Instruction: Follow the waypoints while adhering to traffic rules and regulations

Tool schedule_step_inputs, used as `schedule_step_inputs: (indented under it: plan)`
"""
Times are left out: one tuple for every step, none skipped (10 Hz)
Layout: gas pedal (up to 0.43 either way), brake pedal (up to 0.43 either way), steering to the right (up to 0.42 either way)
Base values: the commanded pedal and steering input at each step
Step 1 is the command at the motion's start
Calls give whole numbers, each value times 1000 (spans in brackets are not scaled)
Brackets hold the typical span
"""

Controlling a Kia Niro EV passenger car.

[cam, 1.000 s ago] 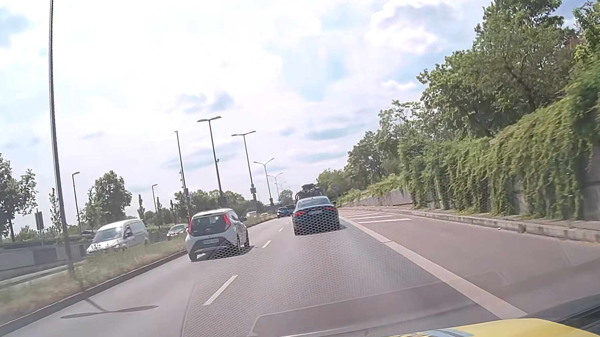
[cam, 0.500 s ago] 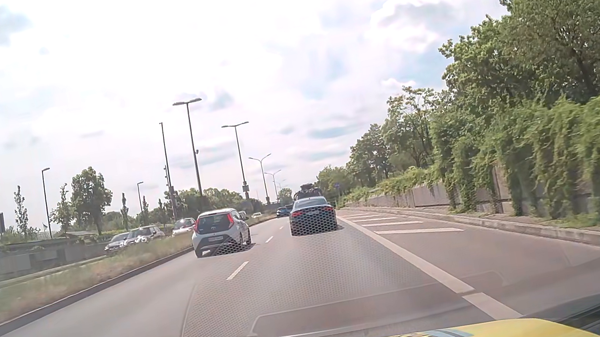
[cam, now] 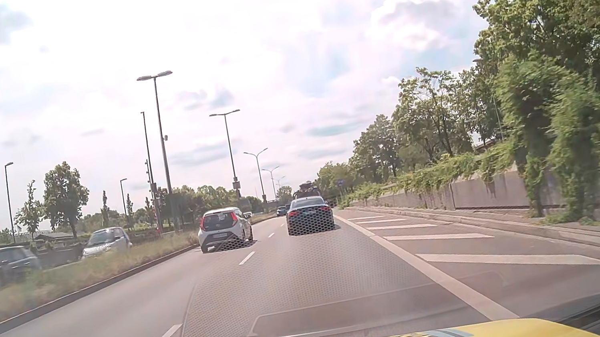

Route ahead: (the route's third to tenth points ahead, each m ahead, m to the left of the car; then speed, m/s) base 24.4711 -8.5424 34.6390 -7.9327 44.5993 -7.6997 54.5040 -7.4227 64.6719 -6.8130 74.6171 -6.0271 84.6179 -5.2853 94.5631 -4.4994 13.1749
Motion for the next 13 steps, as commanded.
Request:
schedule_step_inputs:
  plan:
    - [87,0,-3]
    - [87,0,-3]
    - [87,0,-3]
    - [87,0,-3]
    - [87,0,-3]
    - [87,0,-3]
    - [87,0,-4]
    - [98,0,-4]
    - [98,0,-4]
    - [98,0,-4]
    - [98,0,-4]
    - [98,0,-4]
    - [98,0,-5]
